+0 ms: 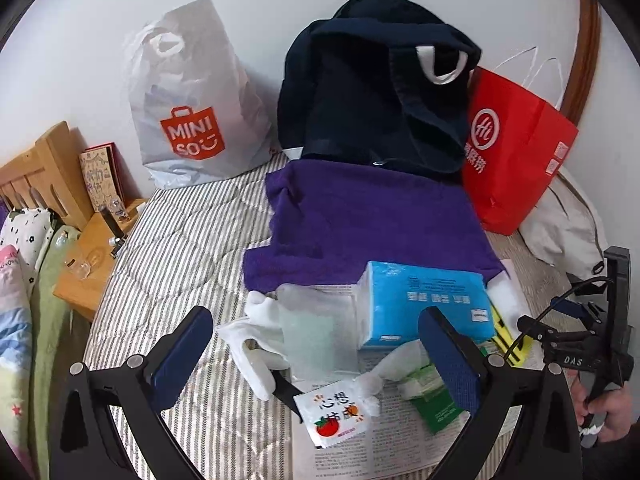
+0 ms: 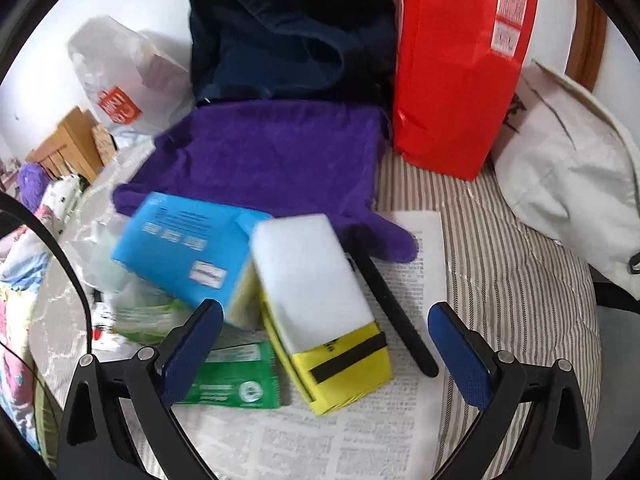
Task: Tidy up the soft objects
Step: 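Grasp the white sponge with the right tool while the left tool reaches toward the white gloves, then grasp the white gloves with the left tool while the right tool lifts the sponge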
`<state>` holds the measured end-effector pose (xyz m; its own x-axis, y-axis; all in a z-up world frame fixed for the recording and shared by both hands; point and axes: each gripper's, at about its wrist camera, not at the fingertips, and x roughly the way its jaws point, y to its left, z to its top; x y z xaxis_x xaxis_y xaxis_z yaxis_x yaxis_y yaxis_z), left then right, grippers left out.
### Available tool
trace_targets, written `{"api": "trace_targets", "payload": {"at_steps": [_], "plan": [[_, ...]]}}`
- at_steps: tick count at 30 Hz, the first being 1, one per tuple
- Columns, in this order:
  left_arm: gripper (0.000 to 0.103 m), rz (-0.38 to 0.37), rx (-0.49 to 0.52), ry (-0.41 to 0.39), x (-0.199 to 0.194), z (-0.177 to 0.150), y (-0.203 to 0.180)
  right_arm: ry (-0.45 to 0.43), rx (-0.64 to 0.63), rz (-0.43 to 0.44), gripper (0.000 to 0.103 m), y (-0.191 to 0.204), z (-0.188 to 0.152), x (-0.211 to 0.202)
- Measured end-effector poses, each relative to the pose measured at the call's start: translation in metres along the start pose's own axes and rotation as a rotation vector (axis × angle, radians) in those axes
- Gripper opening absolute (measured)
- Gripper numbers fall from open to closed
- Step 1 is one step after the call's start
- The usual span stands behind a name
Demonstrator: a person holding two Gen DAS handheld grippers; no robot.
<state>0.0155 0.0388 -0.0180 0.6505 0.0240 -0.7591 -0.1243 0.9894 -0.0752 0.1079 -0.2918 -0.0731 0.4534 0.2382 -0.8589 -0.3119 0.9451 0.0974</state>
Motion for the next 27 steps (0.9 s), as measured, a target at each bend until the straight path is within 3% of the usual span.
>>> {"api": "trace_targets", "payload": {"at_steps": [9, 12, 14, 16, 27], "plan": [[0.103, 0.04, -0.039, 0.06, 0.022, -0.009, 0.027, 0.066, 0.008, 0.05, 0.099, -0.019, 0.007, 0.046], [0.103, 0.054, -0.055, 0.076, 0.027, -0.013, 0.037, 0.082, 0.004, 0.089, 0.078, -0.019, 0.01, 0.055], [0.103, 0.051, -0.067, 0.094, 0.031, -0.017, 0.043, 0.08, -0.003, 0.089, 0.073, -0.018, 0.012, 0.055], [0.103, 0.056, -0.076, 0.098, 0.034, -0.02, 0.049, 0.074, -0.02, 0.094, 0.054, -0.016, 0.013, 0.053], [0.103, 0.048, -0.066, 0.149, 0.077, -0.039, 0.063, 0.057, -0.013, 0.063, 0.054, -0.016, 0.015, 0.033]]}}
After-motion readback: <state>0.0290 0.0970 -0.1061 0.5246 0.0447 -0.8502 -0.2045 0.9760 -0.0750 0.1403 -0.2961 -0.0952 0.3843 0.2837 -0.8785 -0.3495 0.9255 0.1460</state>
